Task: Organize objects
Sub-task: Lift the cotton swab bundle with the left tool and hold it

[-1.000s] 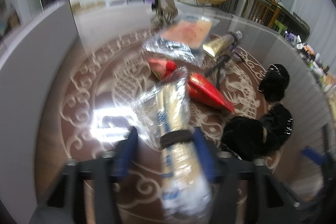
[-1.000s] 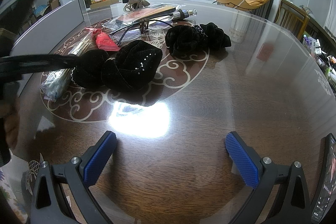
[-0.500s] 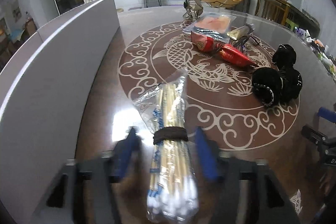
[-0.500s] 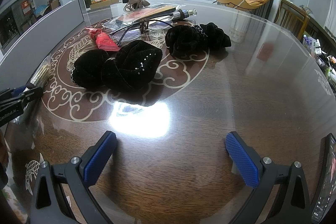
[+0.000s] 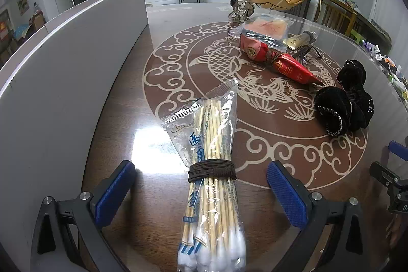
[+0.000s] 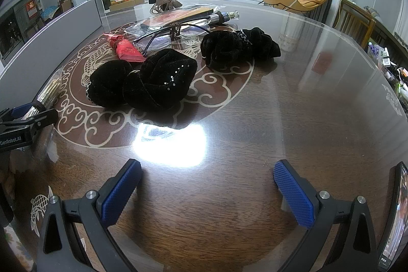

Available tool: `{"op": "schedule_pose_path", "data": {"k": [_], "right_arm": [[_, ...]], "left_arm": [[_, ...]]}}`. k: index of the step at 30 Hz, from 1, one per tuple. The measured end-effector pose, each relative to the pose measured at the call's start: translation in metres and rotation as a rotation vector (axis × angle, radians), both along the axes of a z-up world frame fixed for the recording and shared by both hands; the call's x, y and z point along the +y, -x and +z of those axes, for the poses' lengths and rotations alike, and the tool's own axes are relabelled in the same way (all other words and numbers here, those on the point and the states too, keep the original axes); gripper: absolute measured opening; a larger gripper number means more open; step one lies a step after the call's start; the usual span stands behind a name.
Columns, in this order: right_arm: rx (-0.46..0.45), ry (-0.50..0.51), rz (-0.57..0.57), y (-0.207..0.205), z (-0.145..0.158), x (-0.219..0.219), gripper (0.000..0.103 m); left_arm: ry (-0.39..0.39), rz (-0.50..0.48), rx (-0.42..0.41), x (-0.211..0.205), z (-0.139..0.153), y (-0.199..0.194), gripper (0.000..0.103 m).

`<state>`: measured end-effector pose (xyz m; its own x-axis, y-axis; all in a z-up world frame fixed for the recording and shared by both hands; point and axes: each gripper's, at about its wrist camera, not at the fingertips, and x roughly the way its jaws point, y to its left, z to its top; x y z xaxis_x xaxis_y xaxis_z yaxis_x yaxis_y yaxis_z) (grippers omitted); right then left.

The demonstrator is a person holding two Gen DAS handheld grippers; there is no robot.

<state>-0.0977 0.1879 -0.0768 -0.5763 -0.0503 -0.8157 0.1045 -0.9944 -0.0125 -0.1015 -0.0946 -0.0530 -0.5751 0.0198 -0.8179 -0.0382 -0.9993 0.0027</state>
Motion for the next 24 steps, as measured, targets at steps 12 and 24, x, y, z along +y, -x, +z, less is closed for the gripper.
{"op": "schedule_pose_path", "data": {"k": [12, 24], "right_arm": [[0.0, 0.0, 0.0, 0.0, -0.001, 0.0, 0.103], [-0.044, 0.007, 0.276, 0.029, 0.036, -0.018, 0.103]], "left_arm": [[0.0, 0.0, 0.0, 0.0, 0.0, 0.0, 0.103], [0.0, 0.0, 0.0, 0.0, 0.0, 0.0, 0.103]]}}
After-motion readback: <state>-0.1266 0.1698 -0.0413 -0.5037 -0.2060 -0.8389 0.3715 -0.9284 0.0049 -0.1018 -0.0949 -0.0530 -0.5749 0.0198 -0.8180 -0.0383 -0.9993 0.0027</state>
